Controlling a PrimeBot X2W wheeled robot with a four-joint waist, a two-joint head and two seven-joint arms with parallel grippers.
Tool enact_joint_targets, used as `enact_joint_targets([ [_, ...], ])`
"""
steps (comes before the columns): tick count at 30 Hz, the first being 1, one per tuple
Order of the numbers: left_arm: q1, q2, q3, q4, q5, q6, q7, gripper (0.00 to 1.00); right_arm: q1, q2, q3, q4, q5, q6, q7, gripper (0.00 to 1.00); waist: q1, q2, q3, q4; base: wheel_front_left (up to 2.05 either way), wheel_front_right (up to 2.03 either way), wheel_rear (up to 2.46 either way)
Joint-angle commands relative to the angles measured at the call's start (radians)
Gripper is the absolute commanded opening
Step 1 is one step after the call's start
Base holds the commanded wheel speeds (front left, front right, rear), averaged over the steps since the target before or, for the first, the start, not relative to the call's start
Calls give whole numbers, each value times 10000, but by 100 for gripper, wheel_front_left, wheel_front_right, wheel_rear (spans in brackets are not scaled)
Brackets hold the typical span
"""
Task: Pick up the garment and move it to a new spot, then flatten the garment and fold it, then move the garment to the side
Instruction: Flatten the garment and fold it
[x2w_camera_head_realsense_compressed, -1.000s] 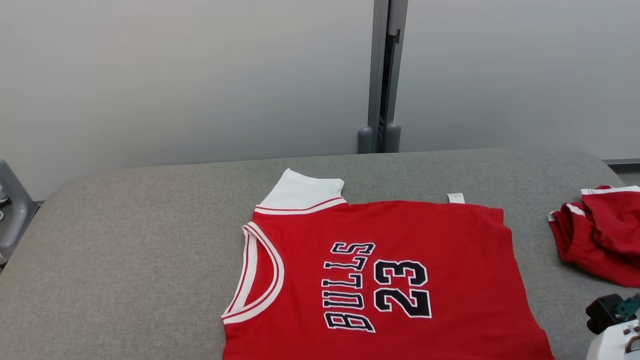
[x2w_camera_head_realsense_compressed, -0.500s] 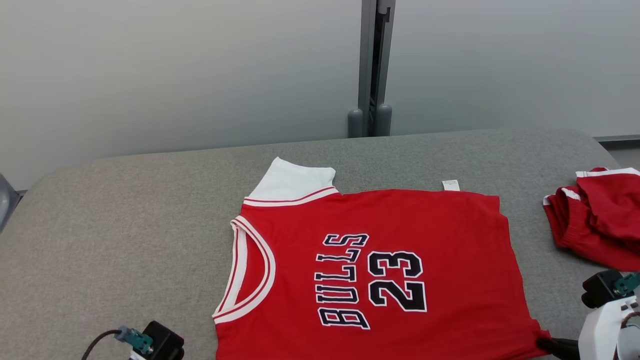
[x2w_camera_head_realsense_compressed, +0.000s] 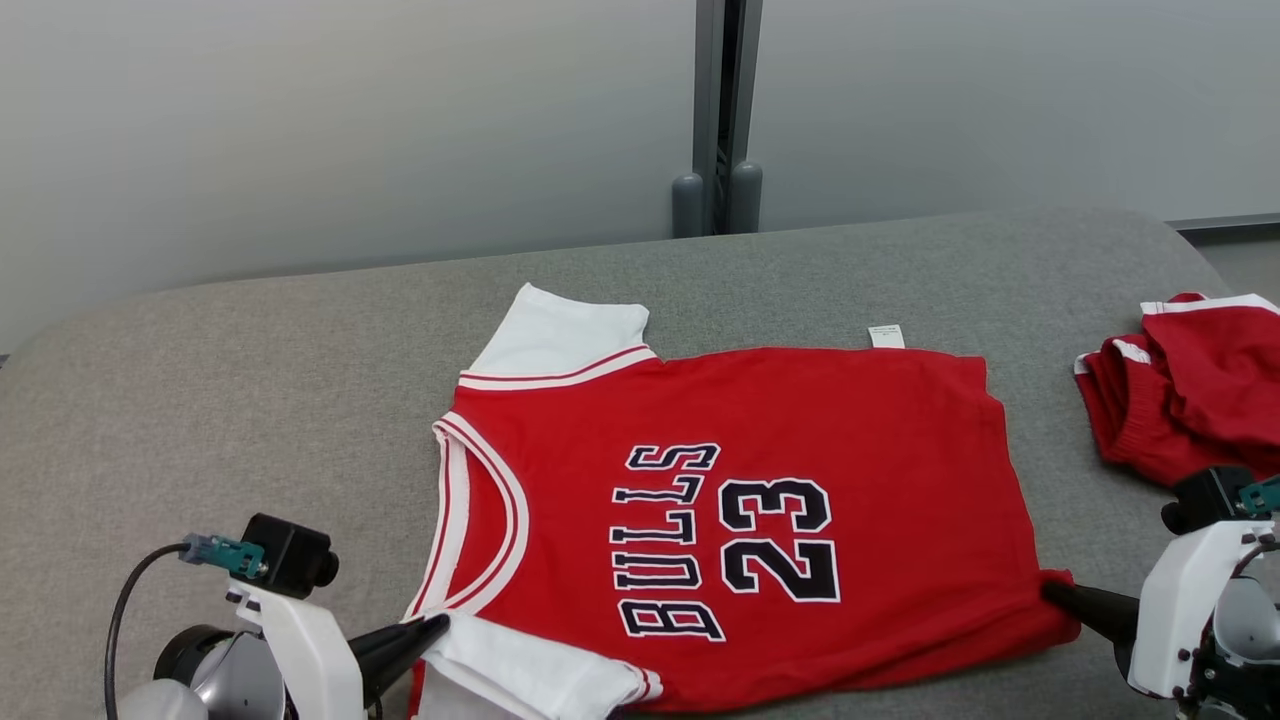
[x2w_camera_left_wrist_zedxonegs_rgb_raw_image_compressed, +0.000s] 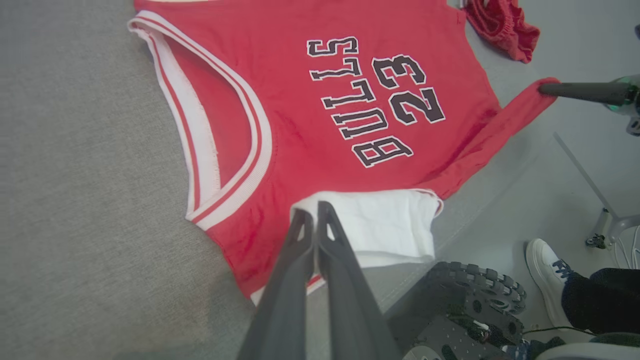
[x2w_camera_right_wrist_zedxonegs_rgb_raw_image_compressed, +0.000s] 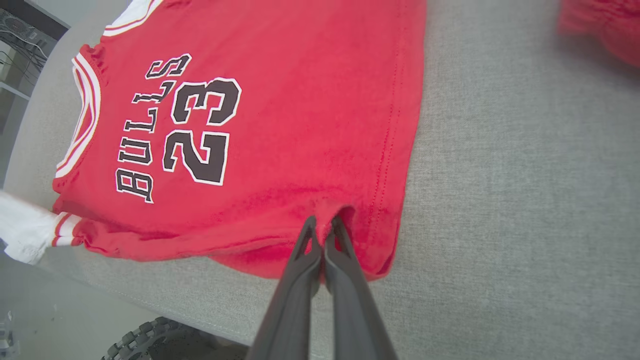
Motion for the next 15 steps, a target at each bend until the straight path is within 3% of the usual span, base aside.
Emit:
enact_joint_targets([
  [1,-168,-37,36,80,70,55,-57,0,-78,62,-22,62,87,-3,-23,0,0,0,43,-29,0,0,0],
  [15,-1257,-1047,34,1918,1322,509,-1347,0,-604,663,-170,940,52,-2,-303,0,0,0,633,-62,0,0,0],
])
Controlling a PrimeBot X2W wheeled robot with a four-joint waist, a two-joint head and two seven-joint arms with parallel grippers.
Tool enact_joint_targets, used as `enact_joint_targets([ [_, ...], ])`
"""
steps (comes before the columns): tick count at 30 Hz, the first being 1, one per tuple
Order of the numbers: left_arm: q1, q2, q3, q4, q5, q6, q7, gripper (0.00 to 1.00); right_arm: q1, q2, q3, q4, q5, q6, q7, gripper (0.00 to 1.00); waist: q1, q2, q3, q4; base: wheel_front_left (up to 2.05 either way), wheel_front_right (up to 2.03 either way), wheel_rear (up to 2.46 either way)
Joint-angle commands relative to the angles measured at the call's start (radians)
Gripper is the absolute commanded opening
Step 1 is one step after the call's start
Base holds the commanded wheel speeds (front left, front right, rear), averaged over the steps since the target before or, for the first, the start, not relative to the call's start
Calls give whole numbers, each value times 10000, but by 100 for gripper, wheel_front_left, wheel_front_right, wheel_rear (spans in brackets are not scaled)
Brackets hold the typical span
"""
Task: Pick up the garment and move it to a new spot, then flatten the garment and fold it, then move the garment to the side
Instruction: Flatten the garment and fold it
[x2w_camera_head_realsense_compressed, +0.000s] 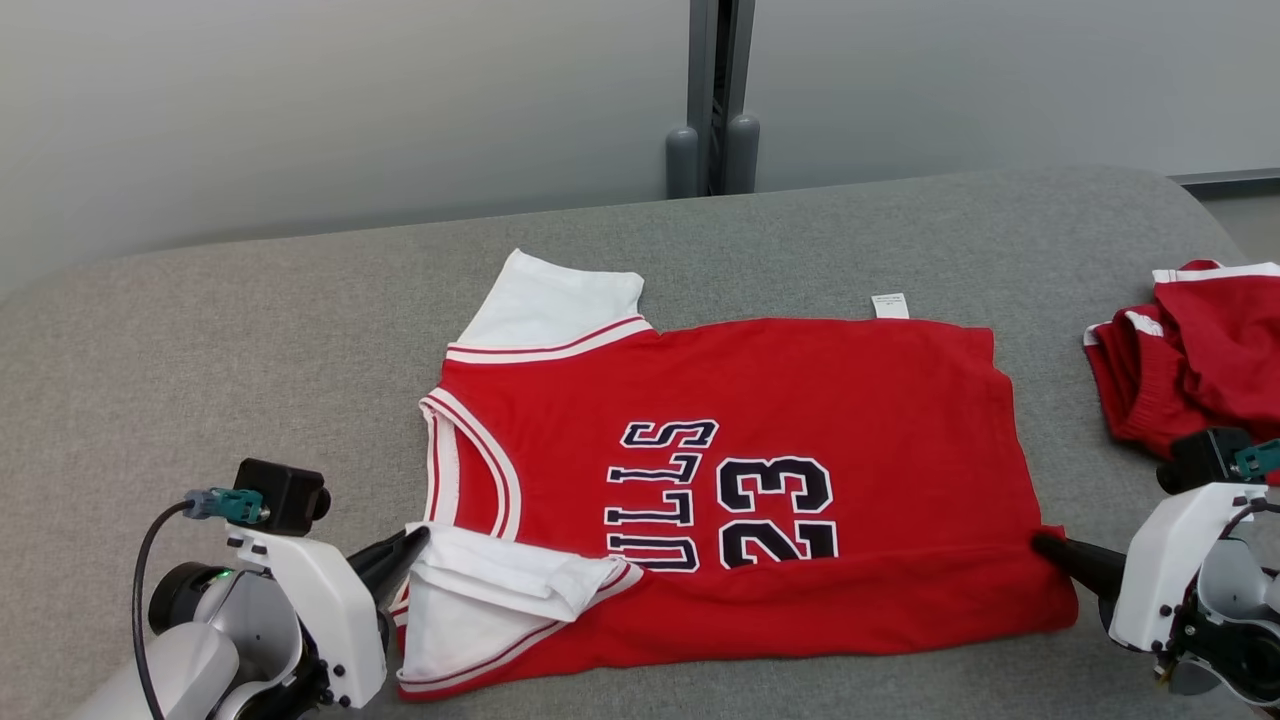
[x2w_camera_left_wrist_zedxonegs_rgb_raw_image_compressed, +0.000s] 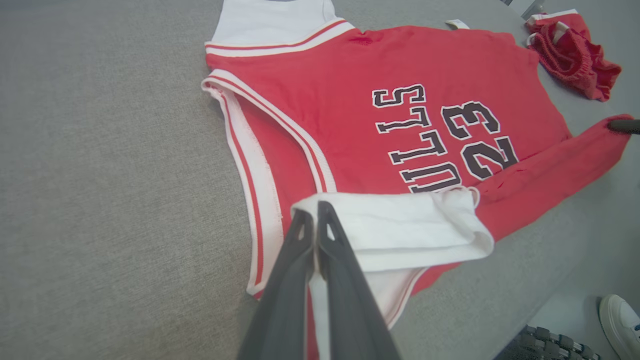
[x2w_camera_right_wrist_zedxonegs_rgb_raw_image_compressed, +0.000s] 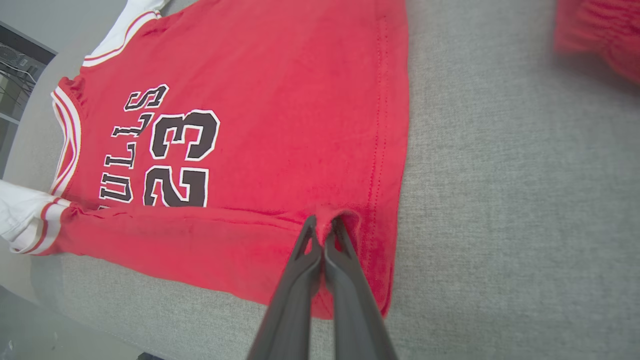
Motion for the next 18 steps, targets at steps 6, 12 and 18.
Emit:
enact_joint_targets([
  [6,-619,-494,32,943,532,176,-792,0,-252,147,5,256,-198,0,-364,0,0,0,220,37,0,0,0],
  [12,-980,-822,-130,1695,856,7,-1158,0,-359,262,95,376,-276,-1,-553,0,0,0,346,12,0,0,0],
  [18,-1185,-1005,-213,2120,981,-73,-1374,0,-468,398,112,463,-327,0,-890,0,0,0,443,-5,0,0,0],
])
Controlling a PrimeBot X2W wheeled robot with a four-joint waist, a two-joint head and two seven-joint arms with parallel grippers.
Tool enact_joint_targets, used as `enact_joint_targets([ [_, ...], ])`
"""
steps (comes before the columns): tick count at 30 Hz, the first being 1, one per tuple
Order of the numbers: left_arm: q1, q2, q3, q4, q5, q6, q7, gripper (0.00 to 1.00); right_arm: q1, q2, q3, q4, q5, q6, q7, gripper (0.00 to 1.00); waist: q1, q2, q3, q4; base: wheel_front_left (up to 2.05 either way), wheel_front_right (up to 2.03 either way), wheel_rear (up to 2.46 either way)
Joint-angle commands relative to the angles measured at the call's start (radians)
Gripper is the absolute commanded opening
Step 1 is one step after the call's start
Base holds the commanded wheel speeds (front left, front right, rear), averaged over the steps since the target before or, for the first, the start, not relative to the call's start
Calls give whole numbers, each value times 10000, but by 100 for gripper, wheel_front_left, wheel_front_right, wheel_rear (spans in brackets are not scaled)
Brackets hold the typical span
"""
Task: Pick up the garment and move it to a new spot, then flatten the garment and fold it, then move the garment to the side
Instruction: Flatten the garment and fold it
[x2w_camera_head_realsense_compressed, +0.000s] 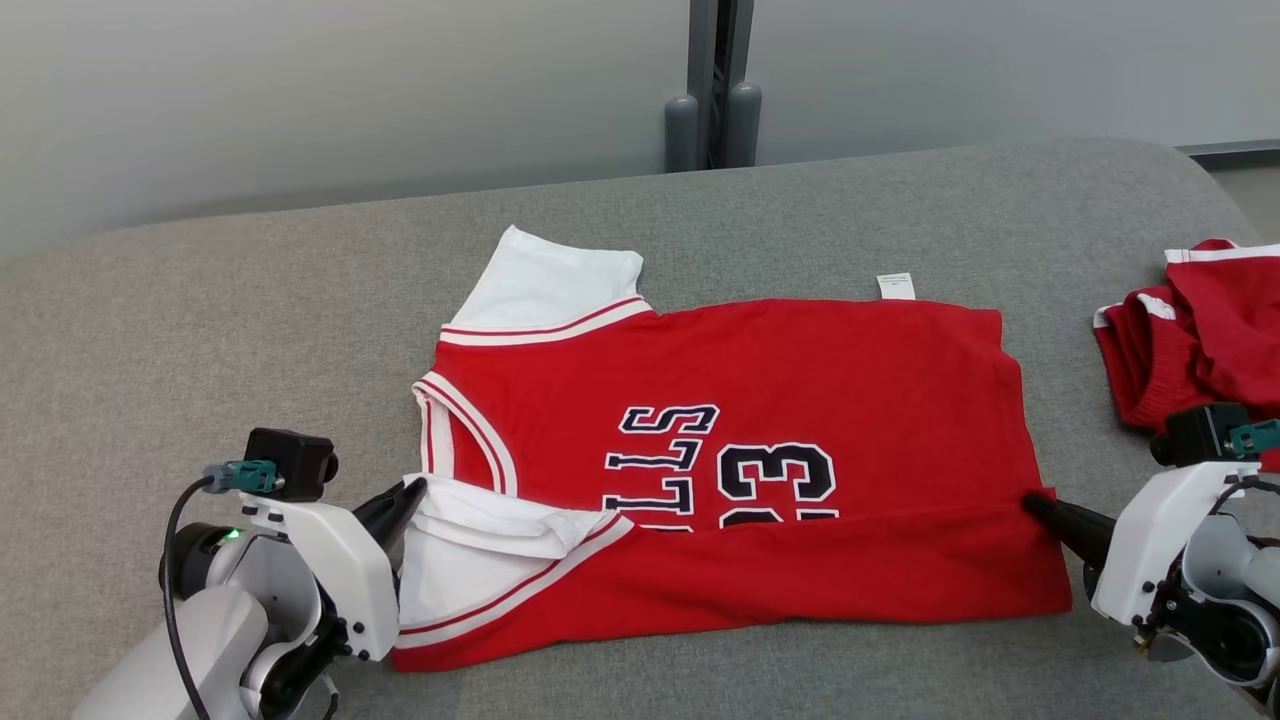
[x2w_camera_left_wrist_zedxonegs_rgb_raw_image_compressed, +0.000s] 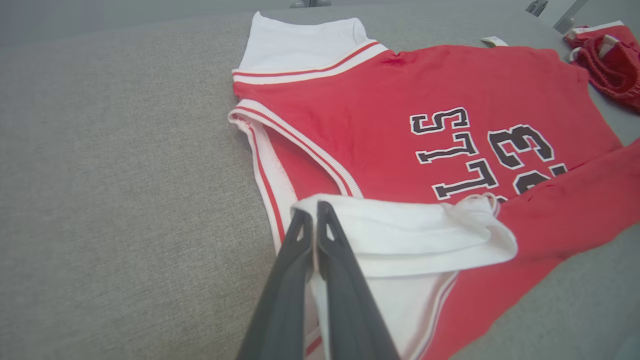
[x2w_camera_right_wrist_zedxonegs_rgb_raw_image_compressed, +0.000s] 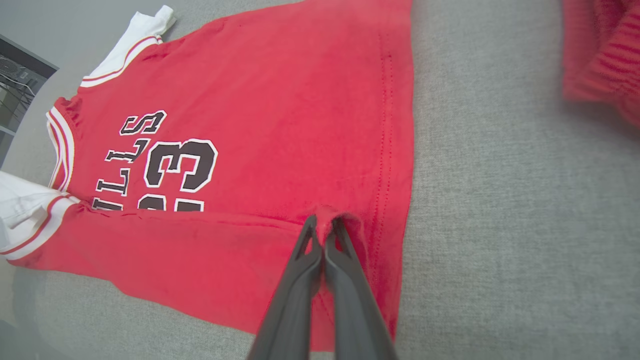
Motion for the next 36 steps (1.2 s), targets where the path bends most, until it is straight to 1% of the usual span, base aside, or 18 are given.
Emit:
enact_joint_targets([
  [1,-168,-7,15,94,68,-5,-88,0,-85,7,12,66,-66,-3,-152,0,0,0,20,-4,0,0,0],
  [6,-334,-168,-30,522,200,-33,-348,0,-168,70,106,287,-200,-3,-431,0,0,0,84,-4,0,0,0],
  [7,-354,-201,-38,597,207,-42,-389,0,-195,94,134,401,-256,-3,-519,17,0,0,84,-3,0,0,0],
  [8,-369,-230,-19,680,195,-9,-439,0,-223,132,152,515,-313,-3,-631,66,0,0,81,-3,0,0,0],
  [9,-373,-259,-21,772,217,42,-478,7,-191,200,151,628,-235,-3,-647,100,0,0,73,-5,0,0,0],
  [10,-373,-289,-38,870,242,101,-481,87,-185,275,127,692,-158,-2,-690,100,0,0,62,-7,0,0,0],
  [11,-340,-320,-82,974,234,96,-418,100,-150,333,78,783,-21,-2,-696,100,0,0,43,-10,0,0,0],
  [14,-252,-406,-162,1143,220,100,-382,100,-144,384,5,914,66,-2,-944,100,0,0,-44,-7,0,0,0],
  [16,-194,-416,-134,1236,288,234,-538,100,-76,365,7,1049,-4,-2,-1169,100,0,0,-154,8,0,0,0],
  [18,-128,-380,-58,1335,401,487,-882,100,9,329,36,1218,-132,-2,-1480,100,0,0,-271,22,0,0,0],
  [21,-36,-455,198,1391,554,1025,-1700,100,116,256,73,1654,-484,-2,-2249,100,0,0,-470,39,0,0,0],
  [24,272,-706,628,1239,388,1429,-2699,100,246,351,19,2143,-937,-2,-3042,100,0,0,-667,43,0,0,0],
  [26,559,-912,933,1076,207,1605,-3263,100,424,515,-328,2336,-1130,-2,-3256,100,0,0,-781,25,0,0,0],
  [27,820,-1120,1257,834,172,1788,-3617,100,474,609,-1296,2399,-1562,-2,-3295,100,0,0,-841,0,0,0,0],
  [30,1380,-1610,1847,431,271,2044,-3812,100,1345,985,-3056,2250,-2822,-3,-3290,100,0,0,-879,1,0,0,0],
  [33,1905,-2054,2737,-194,1003,2229,-3831,100,2237,1470,-4984,1891,-4021,-2,-3294,100,0,0,-880,4,0,0,0],
  [36,2572,-2584,3448,-526,1909,2378,-3827,100,3235,2049,-6402,1562,-5154,-2,-3294,100,0,0,-873,-3,0,0,0],
])
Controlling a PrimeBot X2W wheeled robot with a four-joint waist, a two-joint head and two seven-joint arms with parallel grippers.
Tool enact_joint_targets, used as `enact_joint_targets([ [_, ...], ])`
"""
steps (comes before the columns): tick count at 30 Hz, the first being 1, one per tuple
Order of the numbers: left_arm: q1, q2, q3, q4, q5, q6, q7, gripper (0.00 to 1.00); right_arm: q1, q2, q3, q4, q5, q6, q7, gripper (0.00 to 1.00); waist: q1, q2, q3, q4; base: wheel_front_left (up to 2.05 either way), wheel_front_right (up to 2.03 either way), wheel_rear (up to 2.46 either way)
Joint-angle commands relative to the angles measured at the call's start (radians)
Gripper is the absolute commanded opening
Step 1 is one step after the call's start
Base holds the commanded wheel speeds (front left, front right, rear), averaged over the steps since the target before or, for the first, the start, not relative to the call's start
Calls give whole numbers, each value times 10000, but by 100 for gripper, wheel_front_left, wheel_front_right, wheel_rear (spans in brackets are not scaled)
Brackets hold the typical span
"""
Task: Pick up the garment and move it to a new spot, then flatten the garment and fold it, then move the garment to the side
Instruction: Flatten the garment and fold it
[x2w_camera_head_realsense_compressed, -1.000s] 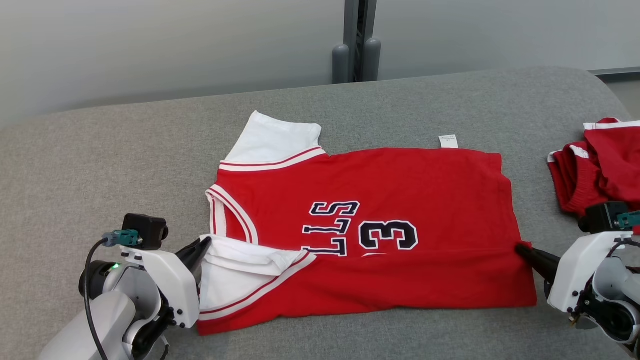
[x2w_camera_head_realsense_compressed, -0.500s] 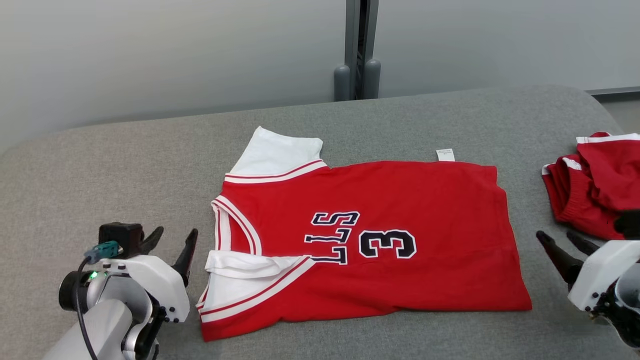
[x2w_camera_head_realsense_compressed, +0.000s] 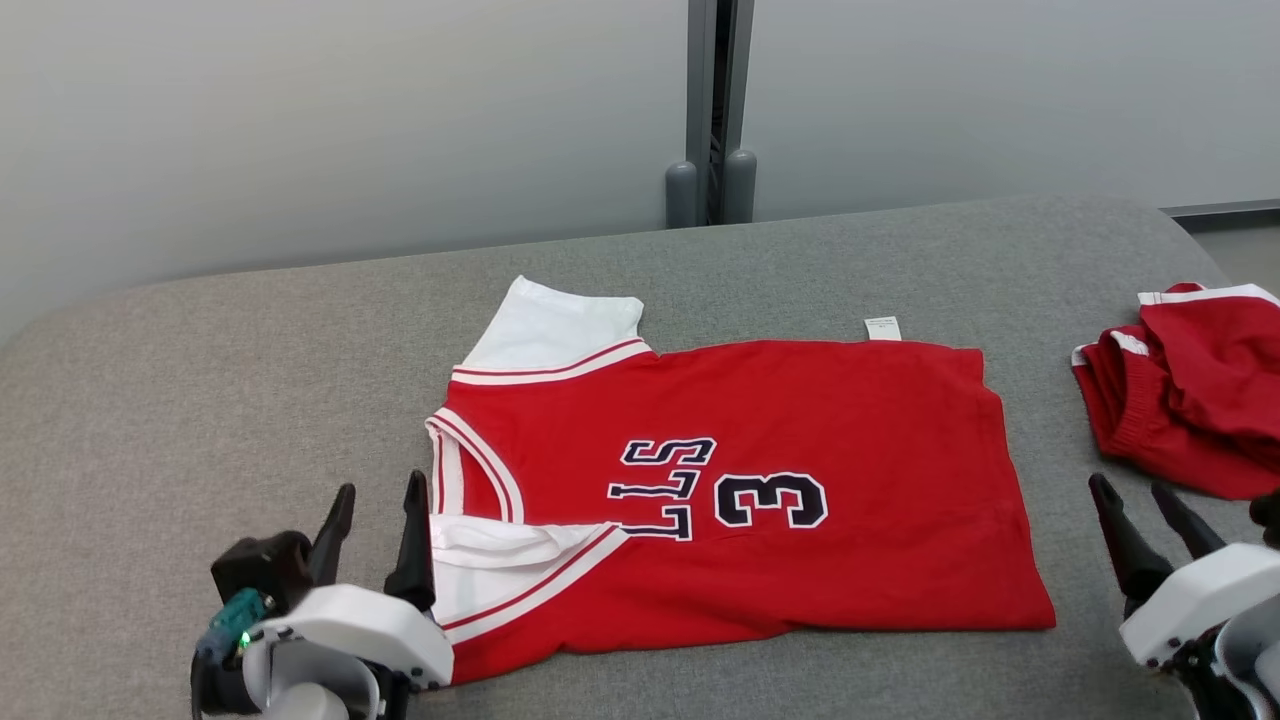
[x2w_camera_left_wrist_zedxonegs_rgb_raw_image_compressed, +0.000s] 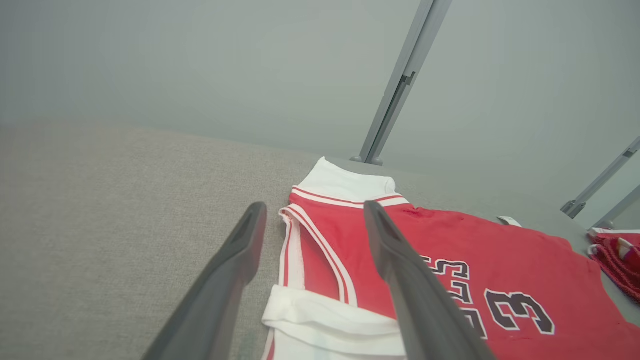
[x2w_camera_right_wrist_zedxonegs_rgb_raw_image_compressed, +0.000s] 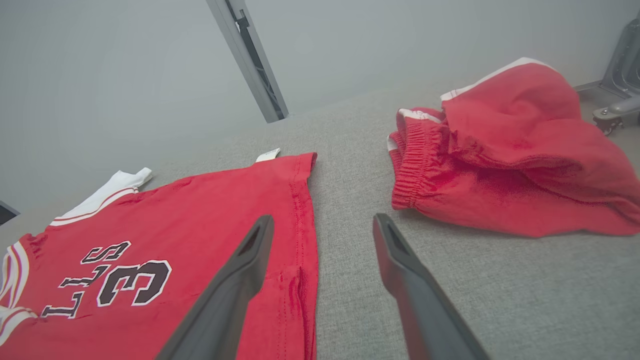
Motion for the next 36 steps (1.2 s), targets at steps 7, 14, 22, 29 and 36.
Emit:
enact_joint_targets([
  [7,848,-762,413,756,1381,-332,-37,100,1343,957,-1505,-262,-1607,0,-47,100,0,0,-17,47,0,0,0],
  [14,871,-1221,326,2274,1700,-753,-39,100,1748,1540,-1775,13,-2134,0,-46,100,0,0,-54,101,0,0,0],
  [22,343,-1397,425,3772,1421,-869,-39,100,1596,1799,-1675,394,-1681,0,-47,100,0,0,-37,162,0,0,0],
  [29,-22,-1478,357,4743,1250,-1095,91,100,1432,1709,-1419,504,-1577,0,-49,100,0,0,4,127,0,0,0],
  [36,-261,-1590,72,5402,1087,-1434,414,100,1258,1729,-1033,914,-1305,0,-49,100,0,0,127,144,0,0,0],
])
